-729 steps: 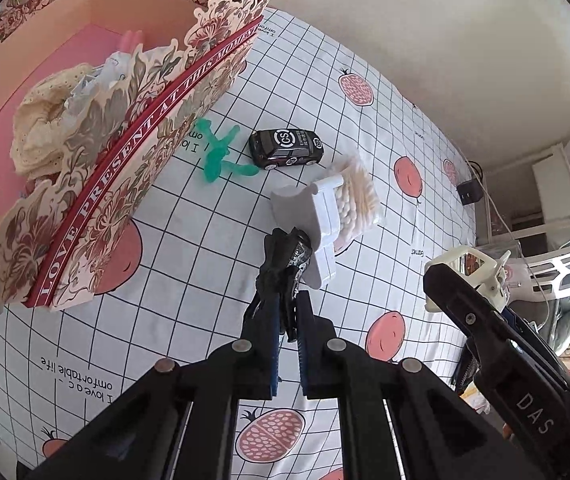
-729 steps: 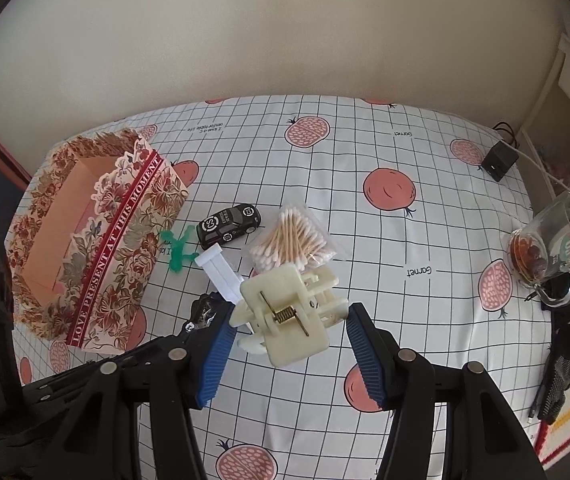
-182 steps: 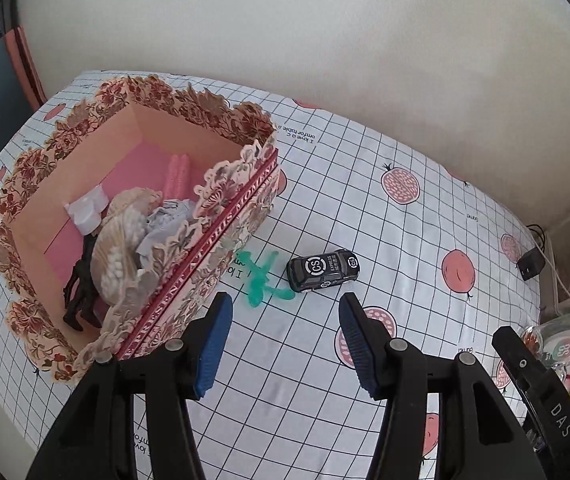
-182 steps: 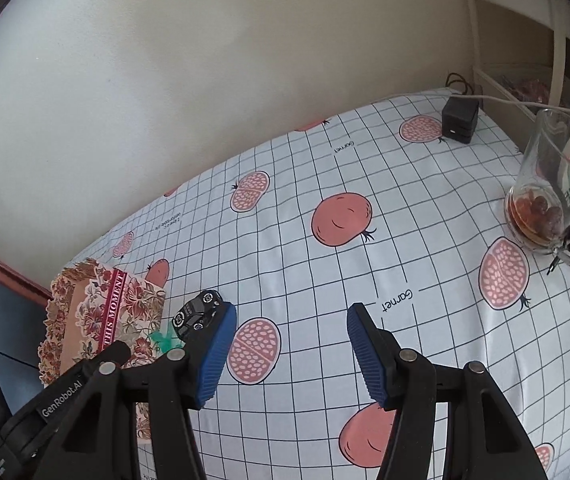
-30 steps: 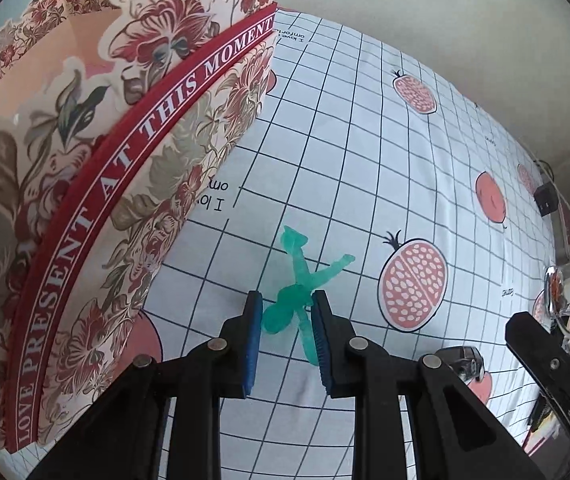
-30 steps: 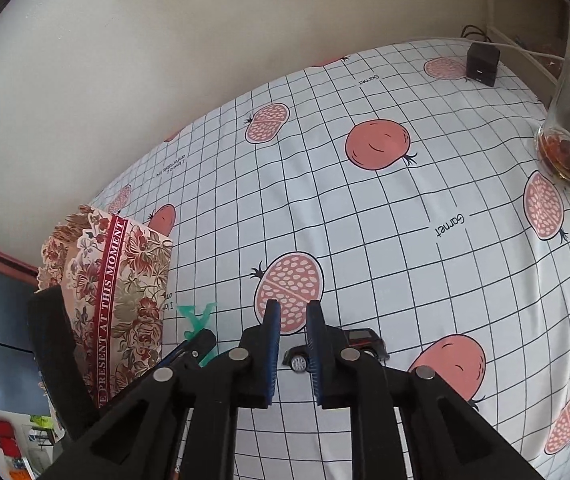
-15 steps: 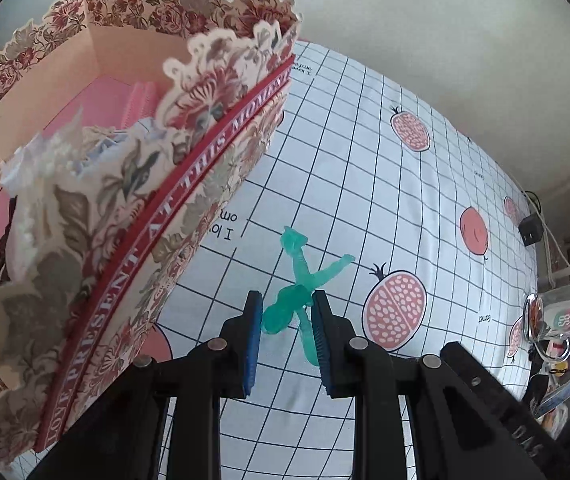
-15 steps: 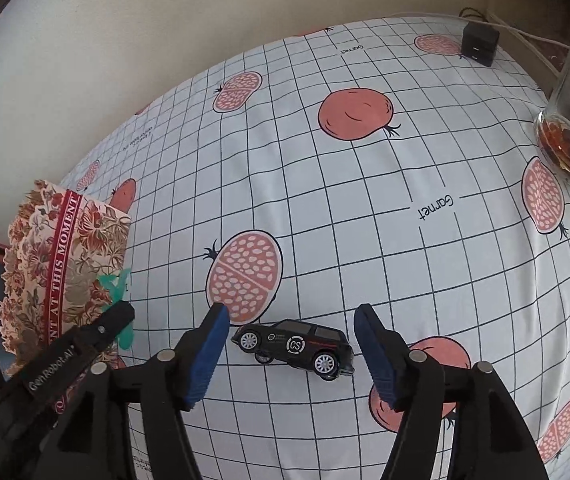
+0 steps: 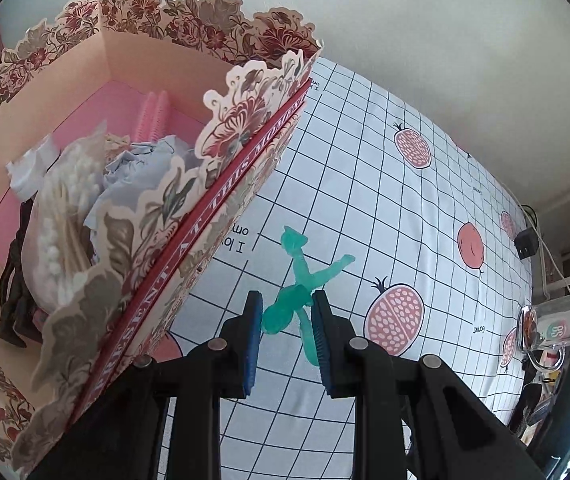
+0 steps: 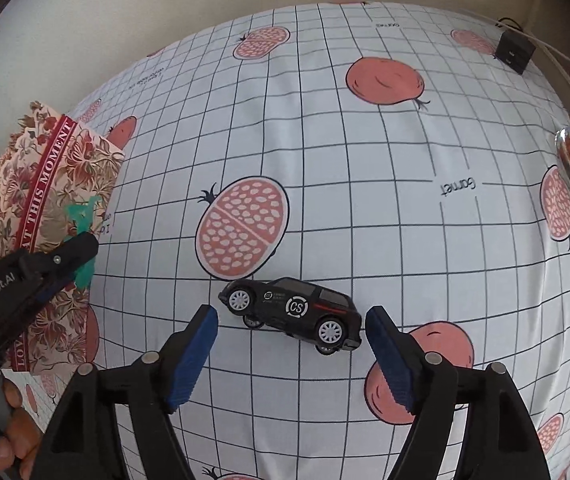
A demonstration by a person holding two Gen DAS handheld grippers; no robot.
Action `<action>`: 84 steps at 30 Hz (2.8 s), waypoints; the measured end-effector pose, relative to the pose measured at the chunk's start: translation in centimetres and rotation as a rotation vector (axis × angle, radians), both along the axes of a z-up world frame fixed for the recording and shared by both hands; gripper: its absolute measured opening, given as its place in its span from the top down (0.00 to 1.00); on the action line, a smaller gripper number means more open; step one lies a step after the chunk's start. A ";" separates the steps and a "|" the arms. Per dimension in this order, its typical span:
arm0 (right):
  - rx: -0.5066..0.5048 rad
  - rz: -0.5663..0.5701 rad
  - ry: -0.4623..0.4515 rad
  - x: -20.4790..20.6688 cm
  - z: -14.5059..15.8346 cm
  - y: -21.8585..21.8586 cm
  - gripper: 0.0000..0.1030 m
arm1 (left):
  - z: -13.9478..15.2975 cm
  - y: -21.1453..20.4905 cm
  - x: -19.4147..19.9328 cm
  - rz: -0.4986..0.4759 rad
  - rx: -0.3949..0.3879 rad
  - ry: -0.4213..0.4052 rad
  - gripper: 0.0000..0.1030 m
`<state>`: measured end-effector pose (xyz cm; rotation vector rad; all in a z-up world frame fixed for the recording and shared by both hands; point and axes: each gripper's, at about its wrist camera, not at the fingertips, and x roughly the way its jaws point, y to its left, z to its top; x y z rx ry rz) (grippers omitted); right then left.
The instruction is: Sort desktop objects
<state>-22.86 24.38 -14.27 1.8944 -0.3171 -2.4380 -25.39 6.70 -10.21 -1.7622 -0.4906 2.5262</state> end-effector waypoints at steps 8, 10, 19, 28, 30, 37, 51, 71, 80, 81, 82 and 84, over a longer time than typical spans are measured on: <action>0.039 -0.009 -0.026 -0.1 -0.9 0.4 0.23 | -0.5 0.3 0.0 -0.009 0.004 -0.004 0.75; 0.029 -0.010 -0.014 -0.2 -0.8 0.4 0.25 | -0.6 0.3 0.0 -0.011 0.002 -0.004 0.75; 0.015 -0.018 0.034 -0.2 -0.3 0.4 0.47 | -1.2 0.2 0.0 -0.009 -0.003 -0.010 0.75; -0.026 -0.082 0.051 -0.1 0.0 1.3 0.64 | -2.1 0.3 -0.2 -0.018 -0.003 -0.026 0.75; -0.029 -0.089 0.051 -0.3 0.0 1.2 0.64 | -2.2 0.4 -0.2 -0.019 -0.002 -0.026 0.75; -0.036 -0.112 0.043 -0.8 0.2 1.1 0.64 | -2.0 0.4 -0.3 -0.021 0.001 -0.025 0.75; -0.063 -0.112 0.176 -0.1 6.4 0.2 0.64 | 2.7 1.0 0.1 -0.037 0.041 0.055 0.75; -0.119 -0.044 0.362 1.9 13.8 -4.0 0.64 | 10.3 -3.4 2.5 0.048 0.088 0.204 0.75; -0.123 0.046 0.370 2.4 14.3 -8.3 0.64 | 10.9 -7.7 3.5 0.169 0.110 0.210 0.75; -0.122 0.052 0.372 2.4 14.3 -8.7 0.64 | 11.0 -8.3 3.5 0.184 0.111 0.210 0.75; -0.122 0.058 0.372 2.4 14.3 -9.1 0.64 | 11.0 -8.8 3.6 0.199 0.114 0.208 0.75; -0.121 0.066 0.370 2.5 14.3 -9.8 0.64 | 11.1 -9.8 3.8 0.225 0.127 0.210 0.75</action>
